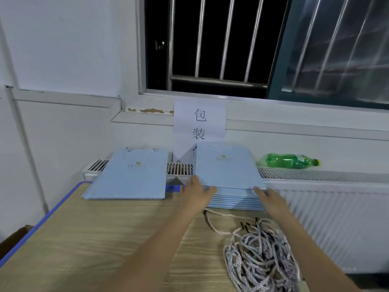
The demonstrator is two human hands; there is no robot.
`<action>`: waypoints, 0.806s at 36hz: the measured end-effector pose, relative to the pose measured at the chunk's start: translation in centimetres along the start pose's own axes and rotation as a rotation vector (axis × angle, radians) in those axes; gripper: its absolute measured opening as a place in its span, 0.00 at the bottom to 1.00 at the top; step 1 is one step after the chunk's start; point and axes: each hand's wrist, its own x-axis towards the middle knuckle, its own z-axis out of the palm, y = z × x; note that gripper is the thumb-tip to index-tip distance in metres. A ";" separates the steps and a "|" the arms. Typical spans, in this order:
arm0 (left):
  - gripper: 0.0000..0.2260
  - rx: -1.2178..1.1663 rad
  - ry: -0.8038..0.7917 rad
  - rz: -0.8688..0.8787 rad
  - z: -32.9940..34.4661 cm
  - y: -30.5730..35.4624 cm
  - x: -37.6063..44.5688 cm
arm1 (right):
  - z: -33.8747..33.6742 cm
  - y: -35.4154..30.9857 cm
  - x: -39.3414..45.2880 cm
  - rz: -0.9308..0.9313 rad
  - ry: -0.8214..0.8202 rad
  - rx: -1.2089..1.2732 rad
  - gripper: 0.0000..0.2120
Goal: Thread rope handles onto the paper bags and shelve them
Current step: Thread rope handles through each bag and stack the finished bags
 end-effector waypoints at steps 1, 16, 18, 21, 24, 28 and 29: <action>0.28 0.003 0.029 0.018 0.0 0.0 -0.1 | 0.1 -0.2 -0.3 -0.010 0.027 0.043 0.24; 0.03 -0.967 0.154 -0.192 -5.6 1.1 -2.5 | -0.9 -6.2 -3.5 0.020 0.144 1.358 0.06; 0.05 -1.072 0.087 -0.188 -7.3 0.4 -3.4 | -1.0 -5.8 -4.1 0.030 0.070 1.398 0.06; 0.06 -1.011 0.043 -0.099 -9.9 -1.0 -4.8 | -1.2 -5.3 -5.0 0.016 -0.038 1.419 0.04; 0.03 -1.090 0.114 -0.088 -12.9 -3.3 -5.5 | -1.4 -5.1 -6.0 -0.018 -0.083 1.326 0.06; 0.30 -0.998 0.277 -0.121 -16.5 -7.8 -7.3 | -1.1 -4.7 -7.3 -0.076 -0.250 1.091 0.06; 0.28 -0.916 0.328 -0.107 -17.0 -8.7 -8.4 | -0.9 -4.5 -7.7 -0.089 -0.319 1.029 0.05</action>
